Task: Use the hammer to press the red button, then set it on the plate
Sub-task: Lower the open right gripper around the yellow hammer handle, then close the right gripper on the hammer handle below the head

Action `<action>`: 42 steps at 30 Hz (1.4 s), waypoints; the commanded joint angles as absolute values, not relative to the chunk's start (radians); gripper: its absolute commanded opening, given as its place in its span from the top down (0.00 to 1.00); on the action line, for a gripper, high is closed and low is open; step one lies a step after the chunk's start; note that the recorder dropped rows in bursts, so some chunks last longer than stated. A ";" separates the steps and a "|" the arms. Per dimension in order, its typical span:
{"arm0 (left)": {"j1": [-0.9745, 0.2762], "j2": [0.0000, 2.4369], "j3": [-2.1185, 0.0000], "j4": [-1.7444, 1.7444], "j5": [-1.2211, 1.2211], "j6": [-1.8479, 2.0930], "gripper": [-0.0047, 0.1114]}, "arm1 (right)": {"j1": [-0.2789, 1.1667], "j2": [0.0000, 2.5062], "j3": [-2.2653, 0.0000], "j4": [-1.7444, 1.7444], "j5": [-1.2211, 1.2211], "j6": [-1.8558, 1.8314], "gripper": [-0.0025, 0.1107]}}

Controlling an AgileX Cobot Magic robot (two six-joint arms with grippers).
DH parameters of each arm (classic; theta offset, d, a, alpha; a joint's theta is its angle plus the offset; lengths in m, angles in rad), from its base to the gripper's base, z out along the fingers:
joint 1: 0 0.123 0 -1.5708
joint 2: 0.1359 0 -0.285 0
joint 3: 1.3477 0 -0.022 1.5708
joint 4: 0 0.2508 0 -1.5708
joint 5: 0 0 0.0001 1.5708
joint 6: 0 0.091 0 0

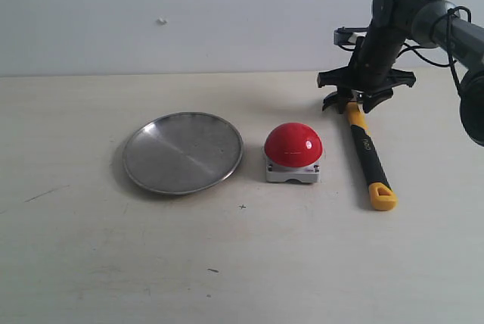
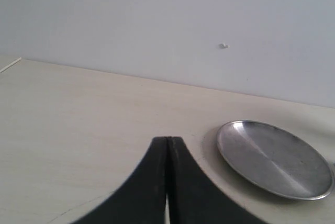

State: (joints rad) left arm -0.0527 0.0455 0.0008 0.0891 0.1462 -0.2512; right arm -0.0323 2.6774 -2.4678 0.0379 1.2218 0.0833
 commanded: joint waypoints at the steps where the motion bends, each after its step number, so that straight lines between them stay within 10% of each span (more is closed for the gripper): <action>1: -0.060 0.043 0.000 0.089 0.134 -0.259 0.96 | -0.035 2.666 -2.465 0.055 1.221 0.045 0.53; 23: -0.060 0.043 0.000 0.089 0.134 -0.259 0.96 | -0.035 2.700 -2.465 -0.007 1.221 0.053 0.55; 35: -0.060 0.043 0.000 0.089 0.134 -0.259 0.96 | -0.035 2.722 -2.465 -0.024 1.221 0.007 0.98; 42: -0.060 0.043 0.000 0.089 0.134 -0.259 0.96 | -0.035 2.706 -2.465 -0.024 1.221 0.009 0.98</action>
